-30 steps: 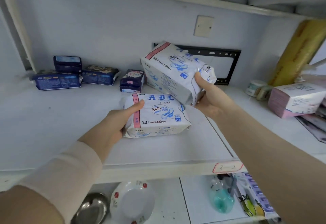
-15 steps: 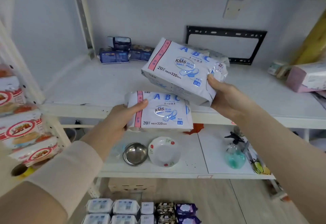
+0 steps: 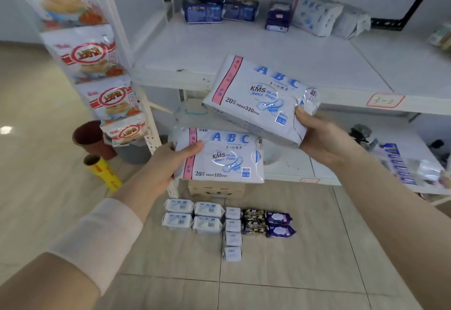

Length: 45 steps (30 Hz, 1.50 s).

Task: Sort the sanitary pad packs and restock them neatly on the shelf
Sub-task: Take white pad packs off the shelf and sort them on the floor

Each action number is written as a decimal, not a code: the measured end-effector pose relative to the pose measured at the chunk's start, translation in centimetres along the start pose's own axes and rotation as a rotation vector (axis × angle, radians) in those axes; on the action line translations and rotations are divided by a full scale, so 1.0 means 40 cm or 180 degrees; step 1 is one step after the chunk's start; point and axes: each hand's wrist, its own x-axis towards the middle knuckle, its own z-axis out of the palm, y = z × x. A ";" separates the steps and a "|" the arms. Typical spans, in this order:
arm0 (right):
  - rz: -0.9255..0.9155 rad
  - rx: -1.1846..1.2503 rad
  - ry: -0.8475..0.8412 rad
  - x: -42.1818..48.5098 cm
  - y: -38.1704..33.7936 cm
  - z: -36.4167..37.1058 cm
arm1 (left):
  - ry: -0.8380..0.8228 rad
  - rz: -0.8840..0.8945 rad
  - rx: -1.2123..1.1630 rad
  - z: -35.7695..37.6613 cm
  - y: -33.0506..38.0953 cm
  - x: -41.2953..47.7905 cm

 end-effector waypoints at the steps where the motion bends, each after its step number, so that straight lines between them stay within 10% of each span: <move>1: 0.0027 -0.0008 0.0015 -0.004 0.031 0.023 | -0.0005 -0.0050 0.0046 -0.034 -0.017 -0.012; 26: 0.1078 -0.0370 0.0790 0.047 0.793 -0.081 | 0.0331 -0.0757 0.0754 -0.488 -0.622 0.110; 45: 0.1322 -0.1249 0.1067 0.242 1.878 -0.541 | 0.0550 -0.0499 0.1641 -0.836 -1.656 0.639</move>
